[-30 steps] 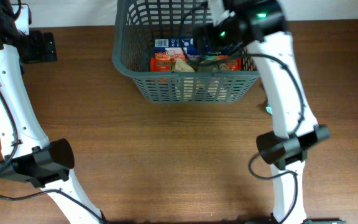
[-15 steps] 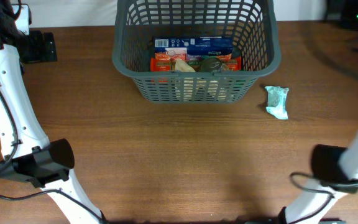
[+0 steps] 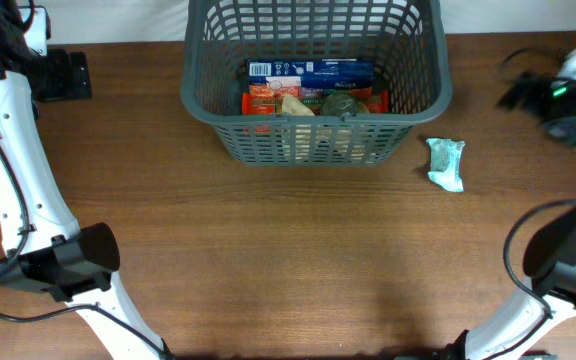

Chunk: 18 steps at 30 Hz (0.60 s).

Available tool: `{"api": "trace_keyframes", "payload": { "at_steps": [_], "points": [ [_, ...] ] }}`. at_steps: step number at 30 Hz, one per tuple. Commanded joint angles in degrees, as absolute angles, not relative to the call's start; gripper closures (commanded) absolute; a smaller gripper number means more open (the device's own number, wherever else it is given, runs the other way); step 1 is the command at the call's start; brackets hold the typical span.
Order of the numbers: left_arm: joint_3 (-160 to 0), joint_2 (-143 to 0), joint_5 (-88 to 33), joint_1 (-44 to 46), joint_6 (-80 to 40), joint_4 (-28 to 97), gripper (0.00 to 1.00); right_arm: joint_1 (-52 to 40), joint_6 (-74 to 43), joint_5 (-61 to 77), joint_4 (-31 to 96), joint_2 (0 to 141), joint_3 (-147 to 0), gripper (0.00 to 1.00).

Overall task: Pack container
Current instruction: 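Reach the right gripper to the white-and-green packet and grasp it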

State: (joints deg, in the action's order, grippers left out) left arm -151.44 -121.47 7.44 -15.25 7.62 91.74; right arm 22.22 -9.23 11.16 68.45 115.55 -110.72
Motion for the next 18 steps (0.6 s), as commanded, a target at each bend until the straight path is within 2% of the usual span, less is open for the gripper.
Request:
{"api": "trace_keyframes", "payload": {
  "at_steps": [1, 8, 17, 18],
  "points": [
    [-151.5, -121.8, 6.9, -15.6, 6.9, 91.8, 0.01, 18.0, -9.3, 14.2, 64.0, 114.9, -101.3, 0.01],
    [-151.5, -121.8, 6.9, -15.6, 6.9, 91.8, 0.01, 13.4, -7.4, 11.2, 52.8, 114.9, -88.2, 0.01],
    [-151.5, -121.8, 6.9, -15.6, 6.9, 91.8, 0.01, 13.5, -7.4, 8.2, 43.4, 115.1, -78.8, 0.00],
    [-151.5, -121.8, 6.9, -15.6, 6.9, 91.8, 0.01, 13.3, -7.4, 8.3, 43.1, 115.2, -78.4, 0.03]
  ]
}}
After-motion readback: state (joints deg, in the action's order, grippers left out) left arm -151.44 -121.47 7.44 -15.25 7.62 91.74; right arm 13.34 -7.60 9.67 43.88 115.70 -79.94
